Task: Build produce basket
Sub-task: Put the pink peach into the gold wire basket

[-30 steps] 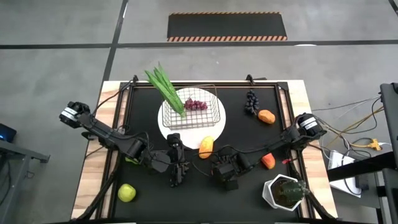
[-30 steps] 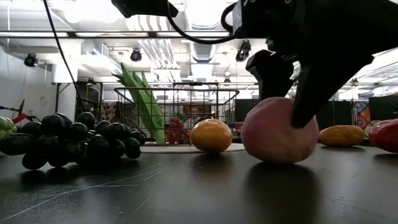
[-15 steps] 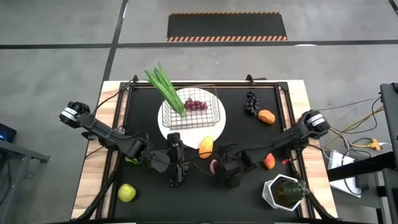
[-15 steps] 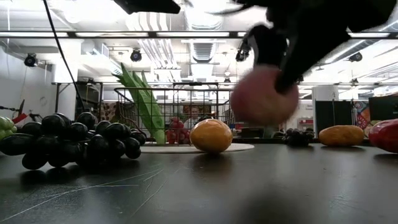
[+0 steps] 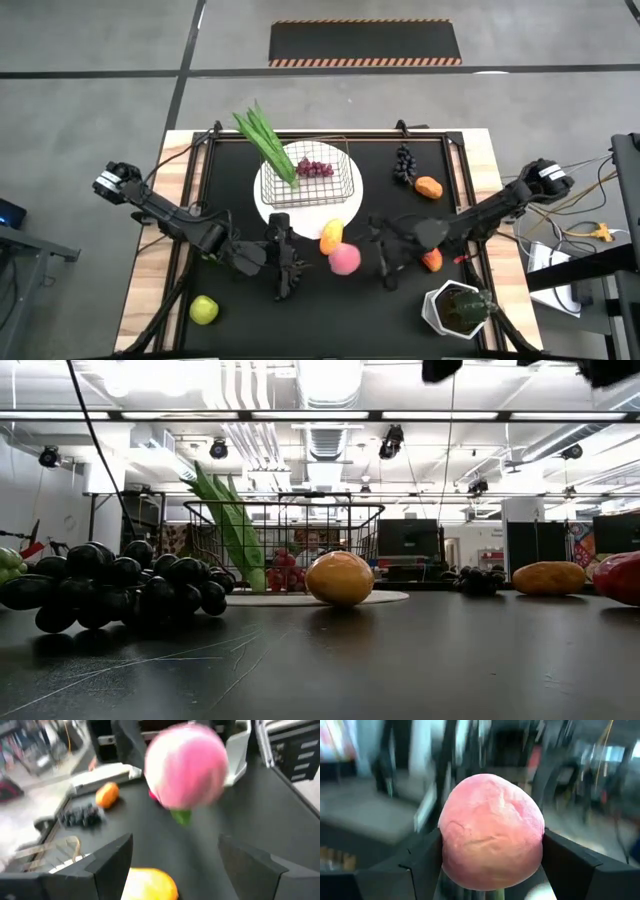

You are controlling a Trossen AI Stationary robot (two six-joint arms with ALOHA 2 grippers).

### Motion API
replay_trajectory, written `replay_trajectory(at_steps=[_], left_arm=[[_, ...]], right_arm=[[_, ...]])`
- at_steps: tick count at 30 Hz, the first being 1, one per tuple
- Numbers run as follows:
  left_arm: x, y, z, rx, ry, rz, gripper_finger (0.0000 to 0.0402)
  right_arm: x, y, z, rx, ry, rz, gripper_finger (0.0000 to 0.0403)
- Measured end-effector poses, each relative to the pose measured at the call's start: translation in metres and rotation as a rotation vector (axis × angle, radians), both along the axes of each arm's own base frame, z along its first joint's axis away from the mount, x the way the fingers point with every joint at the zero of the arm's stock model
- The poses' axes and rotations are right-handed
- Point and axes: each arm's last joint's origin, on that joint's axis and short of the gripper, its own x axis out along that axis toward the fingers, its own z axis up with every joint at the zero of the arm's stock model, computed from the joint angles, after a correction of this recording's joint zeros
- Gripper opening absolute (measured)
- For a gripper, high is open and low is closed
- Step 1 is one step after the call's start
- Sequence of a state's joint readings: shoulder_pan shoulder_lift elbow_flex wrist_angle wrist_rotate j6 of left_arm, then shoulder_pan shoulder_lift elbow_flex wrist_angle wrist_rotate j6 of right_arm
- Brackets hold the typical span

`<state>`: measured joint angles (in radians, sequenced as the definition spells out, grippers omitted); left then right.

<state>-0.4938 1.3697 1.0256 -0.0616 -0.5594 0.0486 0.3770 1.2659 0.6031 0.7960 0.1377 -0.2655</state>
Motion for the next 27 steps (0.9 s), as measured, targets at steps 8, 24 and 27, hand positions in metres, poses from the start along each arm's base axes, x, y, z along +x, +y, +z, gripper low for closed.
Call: replay_trajectory(at_steps=[8, 24, 27], left_arm=[[0.01, -0.003, 0.019, 0.078, -0.232, -0.042, 0.0274], [0.046, 0.017, 0.001, 0.097, -0.324, 0.058, 0.0305], [0.05, 0.017, -0.001, 0.095, -0.344, 0.06, 0.0333]], right_arm=[[-0.014, -0.026, -0.002, 0.127, -0.255, 0.038, 0.0276], [-0.011, -0.031, 0.001, 0.12, -0.268, 0.012, 0.0276], [-0.011, -0.032, 0.001, 0.119, -0.269, 0.014, 0.0276]])
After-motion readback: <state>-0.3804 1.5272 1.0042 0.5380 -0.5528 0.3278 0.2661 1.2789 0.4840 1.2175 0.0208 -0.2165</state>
